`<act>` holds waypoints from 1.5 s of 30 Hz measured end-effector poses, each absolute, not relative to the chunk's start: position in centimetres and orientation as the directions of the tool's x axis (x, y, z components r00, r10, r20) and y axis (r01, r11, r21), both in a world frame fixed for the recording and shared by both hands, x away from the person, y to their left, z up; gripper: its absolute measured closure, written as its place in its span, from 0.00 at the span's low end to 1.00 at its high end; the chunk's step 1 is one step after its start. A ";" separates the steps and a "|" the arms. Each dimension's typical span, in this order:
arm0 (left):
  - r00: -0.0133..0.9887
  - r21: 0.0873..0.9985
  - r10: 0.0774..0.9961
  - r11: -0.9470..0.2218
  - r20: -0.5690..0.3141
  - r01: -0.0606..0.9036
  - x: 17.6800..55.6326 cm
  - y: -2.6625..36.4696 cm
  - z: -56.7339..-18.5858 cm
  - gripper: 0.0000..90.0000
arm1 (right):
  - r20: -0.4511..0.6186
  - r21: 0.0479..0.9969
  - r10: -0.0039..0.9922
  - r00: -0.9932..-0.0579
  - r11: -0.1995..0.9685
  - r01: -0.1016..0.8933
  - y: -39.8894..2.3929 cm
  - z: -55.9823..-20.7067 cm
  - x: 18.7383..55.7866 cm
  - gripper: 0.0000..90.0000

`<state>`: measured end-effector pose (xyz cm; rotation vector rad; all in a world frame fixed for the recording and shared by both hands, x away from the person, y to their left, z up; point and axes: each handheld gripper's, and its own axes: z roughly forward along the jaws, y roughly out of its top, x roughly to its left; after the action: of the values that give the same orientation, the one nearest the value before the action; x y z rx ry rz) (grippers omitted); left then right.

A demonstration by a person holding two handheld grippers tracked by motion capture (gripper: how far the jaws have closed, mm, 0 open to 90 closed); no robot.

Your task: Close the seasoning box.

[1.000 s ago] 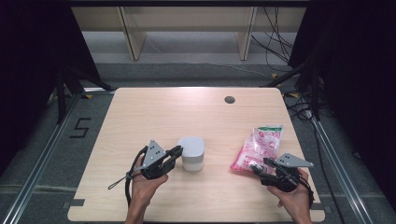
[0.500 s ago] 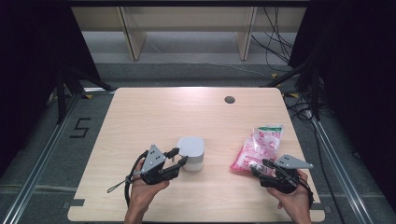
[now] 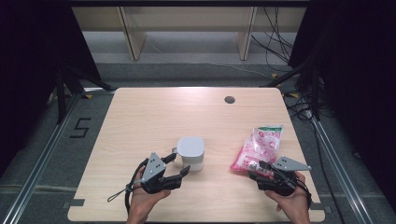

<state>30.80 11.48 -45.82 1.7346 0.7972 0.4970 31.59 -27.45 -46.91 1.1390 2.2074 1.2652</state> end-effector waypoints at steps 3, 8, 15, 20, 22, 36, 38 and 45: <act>0.667 0.950 0.742 -0.161 -0.062 0.267 30.4 11.5 -46.2 0.36 | 0.082 0.833 0.780 -0.621 0.288 0.472 -27.5 -46.9 31.6 0.44; 0.654 0.951 0.753 -0.145 -0.072 0.272 29.6 11.4 -46.9 0.36 | 0.110 0.830 0.782 -0.614 0.268 0.490 -27.1 -46.9 31.2 0.44; 0.669 0.945 0.741 -0.171 -0.063 0.279 28.5 10.8 -47.8 0.34 | 0.086 0.823 0.763 -0.641 0.308 0.477 -26.9 -47.2 31.0 0.44; 0.660 0.940 0.747 -0.168 -0.076 0.298 27.7 10.1 -49.0 0.33 | 0.092 0.818 0.752 -0.653 0.316 0.480 -26.6 -47.5 30.5 0.44; 0.657 0.936 0.749 -0.163 -0.088 0.311 27.4 9.7 -49.5 0.32 | 0.099 0.819 0.742 -0.663 0.318 0.478 -26.4 -47.6 30.3 0.44; 0.632 0.920 0.771 -0.193 -0.074 0.342 25.7 9.1 -51.9 0.32 | 0.090 0.796 0.701 -0.707 0.376 0.474 -25.7 -48.4 29.3 0.43; 0.629 0.918 0.775 -0.204 -0.061 0.340 25.4 9.2 -51.8 0.32 | 0.103 0.790 0.698 -0.708 0.375 0.485 -25.7 -48.4 29.2 0.43; 0.636 0.911 0.772 -0.249 -0.020 0.330 25.1 9.6 -51.9 0.32 | 0.103 0.782 0.685 -0.721 0.392 0.484 -25.4 -48.9 28.7 0.41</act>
<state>25.13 9.59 -51.91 1.8378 0.8812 0.5424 28.69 -25.39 -48.90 1.0354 2.4146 1.2350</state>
